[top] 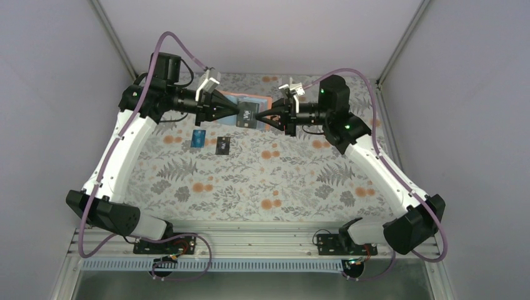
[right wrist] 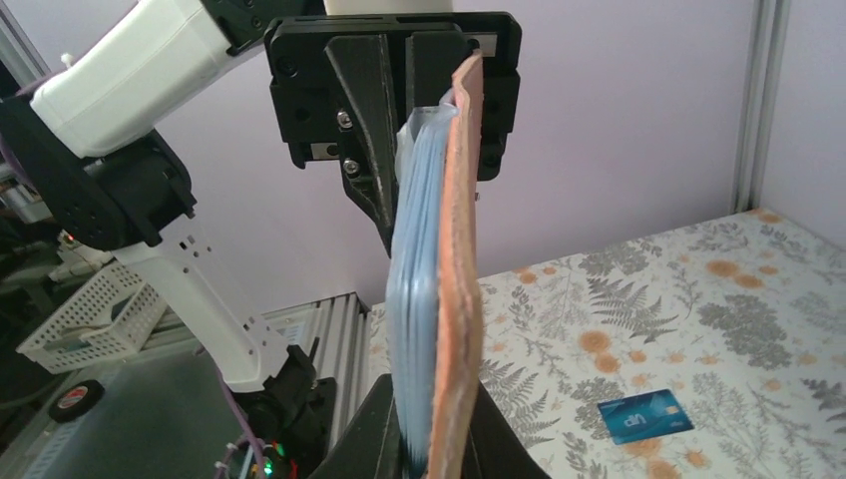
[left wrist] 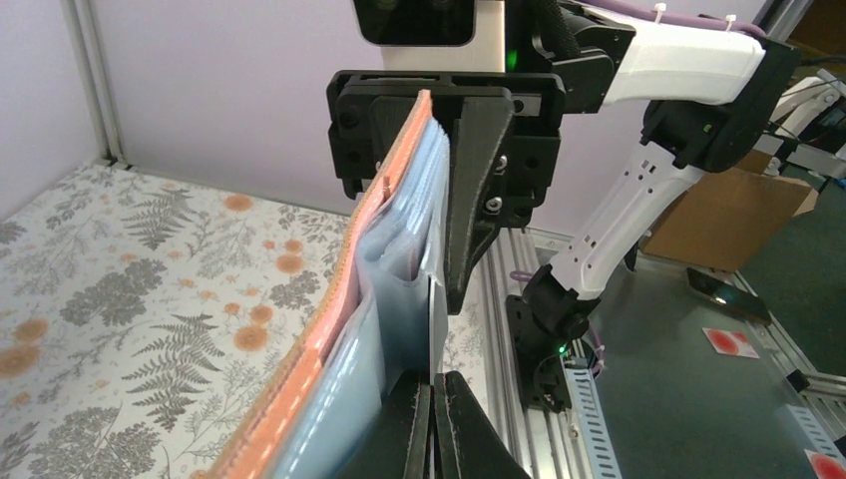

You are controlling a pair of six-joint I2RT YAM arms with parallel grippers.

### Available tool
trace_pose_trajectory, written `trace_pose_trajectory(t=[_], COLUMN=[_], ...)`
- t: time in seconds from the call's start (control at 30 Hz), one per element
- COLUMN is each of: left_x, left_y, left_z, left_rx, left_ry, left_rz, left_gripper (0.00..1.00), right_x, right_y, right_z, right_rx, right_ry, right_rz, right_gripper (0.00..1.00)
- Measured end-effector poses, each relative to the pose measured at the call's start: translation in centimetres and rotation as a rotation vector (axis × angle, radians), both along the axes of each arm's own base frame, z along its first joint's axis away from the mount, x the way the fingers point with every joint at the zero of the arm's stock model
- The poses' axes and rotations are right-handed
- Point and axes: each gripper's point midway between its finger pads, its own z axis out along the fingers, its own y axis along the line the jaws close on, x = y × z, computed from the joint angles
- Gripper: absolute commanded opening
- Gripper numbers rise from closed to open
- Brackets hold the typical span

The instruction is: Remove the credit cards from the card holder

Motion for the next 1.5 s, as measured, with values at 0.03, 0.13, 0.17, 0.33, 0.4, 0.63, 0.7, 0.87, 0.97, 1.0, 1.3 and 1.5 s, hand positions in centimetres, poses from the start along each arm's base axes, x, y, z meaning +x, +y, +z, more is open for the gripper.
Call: trace_pose_trajectory(t=[0.03, 0.13, 0.17, 0.33, 0.4, 0.63, 0.7, 0.87, 0.97, 1.0, 1.3, 1.5], left_x=[0.0, 0.0, 0.1, -0.1, -0.2, -0.5, -0.6, -1.3, -1.3, -1.3, -1.4, -1.0], left_y=[0.0, 0.1, 0.2, 0.4, 0.5, 0.6, 0.6, 0.7, 1.2, 1.3, 0.8, 0.4], left_z=[0.0, -0.1, -0.1, -0.1, -0.2, -0.5, -0.5, -0.1, 0.4, 0.5, -0.6, -1.6], left_rx=[0.001, 0.005, 0.008, 0.019, 0.023, 0.035, 0.038, 0.038, 0.027, 0.026, 0.045, 0.059], left_ry=[-0.002, -0.014, -0.019, -0.038, -0.044, -0.054, -0.061, -0.085, -0.1, -0.103, -0.103, -0.082], left_rz=[0.001, 0.002, 0.006, 0.006, 0.001, -0.015, -0.023, -0.057, -0.059, -0.056, -0.044, -0.025], left_gripper=[0.02, 0.02, 0.02, 0.02, 0.02, 0.02, 0.02, 0.02, 0.02, 0.02, 0.26, 0.19], right_x=[0.1, 0.1, 0.1, 0.2, 0.1, -0.1, -0.3, -0.8, -0.8, -0.8, -1.3, -1.2], right_y=[0.0, 0.0, 0.0, -0.1, -0.1, -0.1, -0.1, -0.2, -0.6, -0.7, -0.8, -0.9], right_z=[0.0, -0.1, -0.1, -0.2, -0.3, -0.5, -0.6, -0.7, -1.5, -1.7, -2.1, -2.4], right_rx=[0.0, -0.003, -0.005, -0.009, -0.01, -0.018, -0.017, -0.021, -0.044, -0.052, -0.06, -0.065], right_ry=[0.0, -0.007, -0.007, -0.03, -0.041, -0.053, -0.057, -0.067, -0.042, -0.034, -0.022, -0.014], right_rz=[-0.004, -0.008, -0.009, -0.008, -0.003, 0.012, 0.022, 0.053, 0.054, 0.054, 0.079, 0.079], right_gripper=[0.04, 0.04, 0.04, 0.04, 0.04, 0.04, 0.04, 0.04, 0.04, 0.04, 0.04, 0.04])
